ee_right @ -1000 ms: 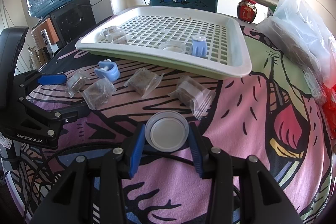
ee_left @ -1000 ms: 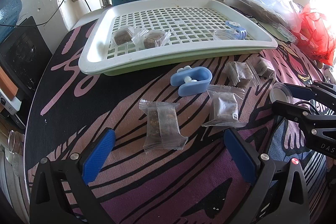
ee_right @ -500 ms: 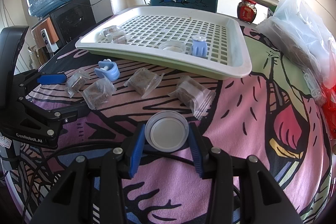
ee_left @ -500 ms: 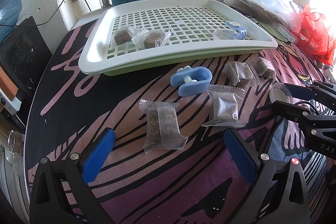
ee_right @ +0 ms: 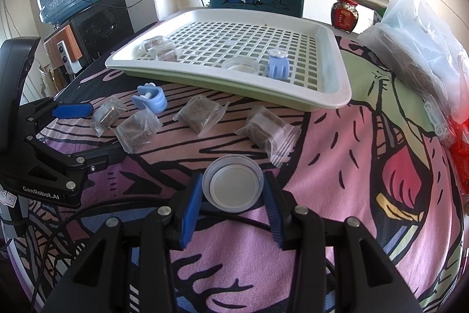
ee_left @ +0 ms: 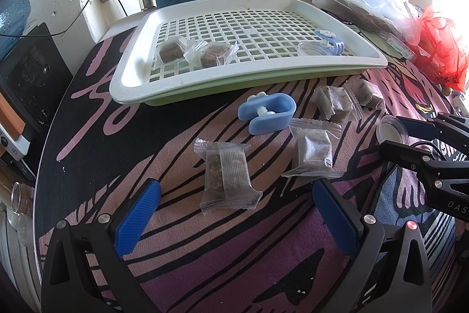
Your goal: Organize objects
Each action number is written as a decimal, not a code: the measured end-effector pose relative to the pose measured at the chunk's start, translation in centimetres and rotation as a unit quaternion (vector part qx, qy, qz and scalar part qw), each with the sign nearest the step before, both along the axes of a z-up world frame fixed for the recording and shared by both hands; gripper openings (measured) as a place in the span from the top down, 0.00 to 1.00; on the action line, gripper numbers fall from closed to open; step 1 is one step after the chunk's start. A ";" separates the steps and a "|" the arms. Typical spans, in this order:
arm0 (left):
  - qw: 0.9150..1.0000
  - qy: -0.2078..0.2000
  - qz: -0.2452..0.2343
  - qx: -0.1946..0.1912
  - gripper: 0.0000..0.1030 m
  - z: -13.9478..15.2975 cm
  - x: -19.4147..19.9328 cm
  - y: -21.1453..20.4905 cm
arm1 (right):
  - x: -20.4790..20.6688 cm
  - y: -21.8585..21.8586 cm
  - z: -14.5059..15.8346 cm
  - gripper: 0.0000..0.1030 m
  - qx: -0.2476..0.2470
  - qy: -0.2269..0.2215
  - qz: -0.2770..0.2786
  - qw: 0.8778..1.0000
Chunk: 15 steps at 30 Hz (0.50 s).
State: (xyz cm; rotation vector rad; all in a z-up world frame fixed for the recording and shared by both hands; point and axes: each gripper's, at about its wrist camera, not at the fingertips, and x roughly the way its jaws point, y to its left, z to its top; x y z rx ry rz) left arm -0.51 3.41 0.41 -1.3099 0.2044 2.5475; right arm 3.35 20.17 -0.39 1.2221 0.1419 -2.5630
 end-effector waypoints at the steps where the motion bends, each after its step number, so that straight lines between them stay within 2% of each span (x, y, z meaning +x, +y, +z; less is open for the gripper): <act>1: 1.000 0.000 0.000 0.000 0.00 0.0 0.0 0.0 | 0.0 0.0 0.0 0.61 0.000 0.000 0.000 1.000; 15: 1.000 0.000 0.000 0.000 0.00 0.0 0.0 0.0 | 0.0 0.1 0.0 0.61 -0.008 -0.001 0.000 1.000</act>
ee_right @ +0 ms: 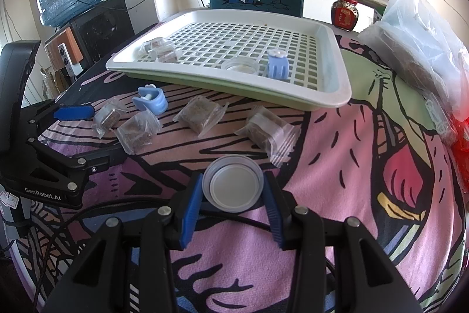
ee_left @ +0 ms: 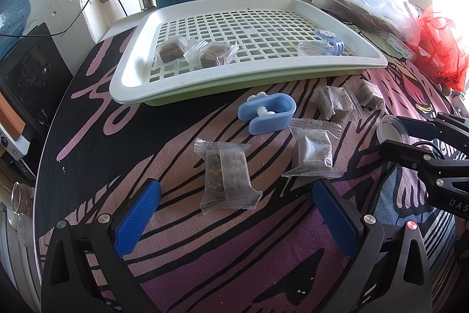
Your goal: Organize objects
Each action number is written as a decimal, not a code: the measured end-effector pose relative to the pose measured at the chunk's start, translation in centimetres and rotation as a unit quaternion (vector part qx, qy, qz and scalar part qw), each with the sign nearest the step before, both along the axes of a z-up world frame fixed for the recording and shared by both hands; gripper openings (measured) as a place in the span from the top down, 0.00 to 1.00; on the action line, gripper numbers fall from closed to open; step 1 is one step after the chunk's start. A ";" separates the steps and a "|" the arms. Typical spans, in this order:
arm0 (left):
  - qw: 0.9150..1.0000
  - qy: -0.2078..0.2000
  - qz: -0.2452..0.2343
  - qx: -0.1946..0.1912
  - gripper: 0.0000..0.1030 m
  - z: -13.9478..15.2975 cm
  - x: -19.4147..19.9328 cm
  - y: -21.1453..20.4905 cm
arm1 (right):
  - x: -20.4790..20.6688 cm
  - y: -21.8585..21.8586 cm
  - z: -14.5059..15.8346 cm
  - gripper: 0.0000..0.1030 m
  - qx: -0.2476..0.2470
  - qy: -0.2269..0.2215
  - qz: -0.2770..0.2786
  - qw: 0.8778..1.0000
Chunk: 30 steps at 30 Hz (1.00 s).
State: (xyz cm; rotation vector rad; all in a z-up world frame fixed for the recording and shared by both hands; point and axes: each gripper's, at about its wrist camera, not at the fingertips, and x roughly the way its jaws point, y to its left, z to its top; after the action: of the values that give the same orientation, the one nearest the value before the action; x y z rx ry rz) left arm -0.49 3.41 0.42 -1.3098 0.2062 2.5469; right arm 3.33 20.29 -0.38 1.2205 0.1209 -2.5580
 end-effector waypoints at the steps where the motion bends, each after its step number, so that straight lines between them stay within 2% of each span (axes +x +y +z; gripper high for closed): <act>1: 1.000 0.000 0.000 0.000 0.00 0.0 0.0 0.0 | 0.0 0.0 0.0 0.61 -0.001 0.000 0.000 1.000; 11: 1.000 0.000 0.001 0.001 0.00 0.0 0.0 0.1 | -0.1 0.0 0.0 0.61 -0.002 0.000 0.000 1.000; 16: 1.000 0.005 0.009 0.024 0.02 0.4 0.4 -0.9 | 0.0 0.2 0.1 0.61 -0.009 -0.001 0.000 1.000; 19: 0.999 0.019 0.024 0.044 0.13 0.9 0.5 -1.9 | 0.0 0.3 0.1 0.61 -0.012 -0.001 0.000 1.000; 21: 0.998 0.018 0.025 0.051 0.38 0.9 0.4 -2.1 | 0.0 0.2 0.1 0.61 -0.010 0.000 0.000 1.000; 25: 0.998 0.020 0.024 0.046 0.53 1.0 0.4 -1.9 | 0.1 0.2 0.2 0.61 -0.010 0.004 0.002 1.000; 26: 0.998 0.021 0.019 0.050 0.66 1.0 0.5 -1.8 | 0.1 0.2 0.2 0.61 -0.009 0.004 0.002 1.000; 30: 0.998 0.021 0.000 0.062 0.66 1.1 0.7 -1.6 | 0.2 0.1 0.3 0.61 -0.008 0.008 0.002 1.000</act>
State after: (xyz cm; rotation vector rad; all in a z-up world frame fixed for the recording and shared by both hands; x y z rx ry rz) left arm 0.17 1.78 1.54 -1.2122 0.0558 2.5427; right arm 3.54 20.37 -0.07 1.1917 0.1047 -2.5617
